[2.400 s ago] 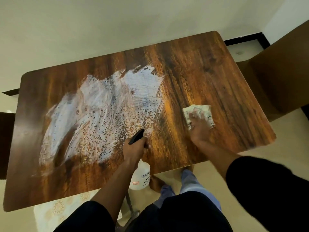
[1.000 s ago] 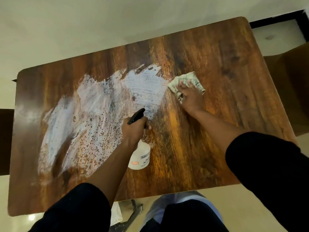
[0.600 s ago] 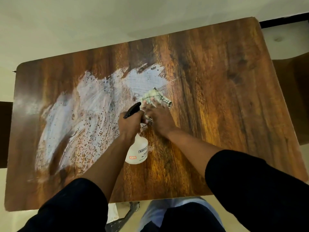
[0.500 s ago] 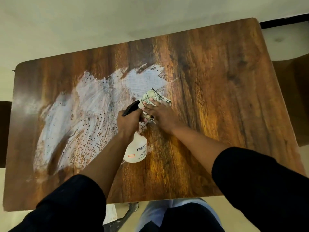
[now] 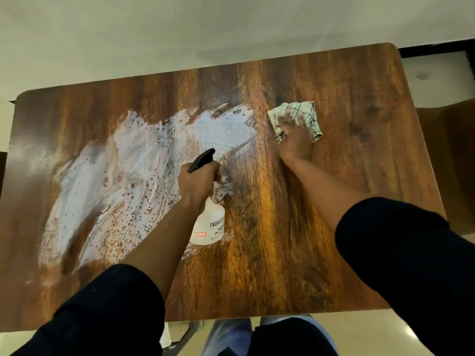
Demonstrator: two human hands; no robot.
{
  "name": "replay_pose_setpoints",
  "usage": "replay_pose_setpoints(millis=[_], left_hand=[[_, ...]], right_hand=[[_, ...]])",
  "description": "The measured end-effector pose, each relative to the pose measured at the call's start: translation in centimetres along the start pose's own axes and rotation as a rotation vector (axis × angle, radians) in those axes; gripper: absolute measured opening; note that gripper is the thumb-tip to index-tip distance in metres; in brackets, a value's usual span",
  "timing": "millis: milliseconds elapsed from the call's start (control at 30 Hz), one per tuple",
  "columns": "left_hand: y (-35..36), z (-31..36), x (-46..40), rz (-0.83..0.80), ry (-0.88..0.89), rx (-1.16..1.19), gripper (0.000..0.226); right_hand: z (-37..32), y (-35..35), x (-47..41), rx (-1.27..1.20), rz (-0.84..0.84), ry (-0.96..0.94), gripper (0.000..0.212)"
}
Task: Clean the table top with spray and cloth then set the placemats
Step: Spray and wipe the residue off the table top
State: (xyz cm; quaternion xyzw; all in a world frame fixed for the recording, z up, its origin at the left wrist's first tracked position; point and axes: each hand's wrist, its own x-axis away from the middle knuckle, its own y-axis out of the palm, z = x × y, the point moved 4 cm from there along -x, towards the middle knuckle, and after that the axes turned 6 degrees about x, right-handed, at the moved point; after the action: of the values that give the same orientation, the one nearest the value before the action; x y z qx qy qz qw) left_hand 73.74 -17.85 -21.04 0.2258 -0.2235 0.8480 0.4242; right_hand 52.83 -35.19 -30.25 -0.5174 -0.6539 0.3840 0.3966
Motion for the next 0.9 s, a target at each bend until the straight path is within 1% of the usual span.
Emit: replay_pose_setpoints(millis=[33,100,167,233,300,367,400,467,567,633,733,800,867,900], left_hand=[[0.0,0.1,-0.2,-0.004,-0.004,0.000,0.043],[-0.3,0.3,-0.7,0.013,0.000,0.006,0.048],[-0.5,0.8,-0.9,0.033,0.000,0.019,0.039],[-1.0,1.4,-0.9,0.055,0.010,0.015,0.023],[-1.4,1.9,-1.2,0.067,0.008,-0.003,0.031],[-1.7,2.4,-1.5,0.049,0.011,-0.022,0.033],[-1.9,2.6,-1.7,0.041,0.011,-0.027,0.033],[-2.2,2.9,-2.3,0.027,0.016,-0.046,0.033],[-2.6,3.3,-3.0,0.002,0.011,-0.065,0.031],[-2.9,3.6,-3.7,-0.015,0.008,-0.060,0.030],[-3.6,4.0,-4.9,-0.037,0.006,-0.055,0.024],[-4.0,4.2,-5.6,-0.040,0.007,-0.061,0.022],[-4.3,4.5,-6.1,-0.038,0.014,-0.067,0.018],[-4.4,4.7,-6.3,-0.041,0.017,-0.066,0.016]], right_hand=[[-1.1,0.4,0.7,-0.035,-0.015,0.007,0.068],[-4.0,1.7,2.9,-0.132,-0.055,-0.013,0.062],[-8.0,3.4,5.3,-0.104,-0.080,-0.217,0.059],[-11.0,5.2,6.9,-0.012,-0.141,-0.465,0.056],[-11.4,6.8,6.7,0.049,-0.190,-0.561,0.065],[-10.4,6.7,5.6,0.035,-0.200,-0.541,0.071],[-9.6,6.2,4.8,0.004,-0.192,-0.496,0.074],[-7.5,4.2,2.6,-0.074,-0.162,-0.313,0.078],[-3.2,1.1,-1.9,-0.176,-0.055,-0.024,0.076],[-1.8,0.5,-3.7,-0.215,-0.031,0.085,0.072],[-3.7,0.8,-3.5,-0.131,-0.016,0.131,0.065],[-6.2,1.8,-2.9,-0.122,-0.004,0.152,0.062],[-9.2,3.2,-1.7,-0.121,-0.024,0.075,0.065],[-11.0,4.0,-0.8,-0.119,-0.044,0.003,0.068]])
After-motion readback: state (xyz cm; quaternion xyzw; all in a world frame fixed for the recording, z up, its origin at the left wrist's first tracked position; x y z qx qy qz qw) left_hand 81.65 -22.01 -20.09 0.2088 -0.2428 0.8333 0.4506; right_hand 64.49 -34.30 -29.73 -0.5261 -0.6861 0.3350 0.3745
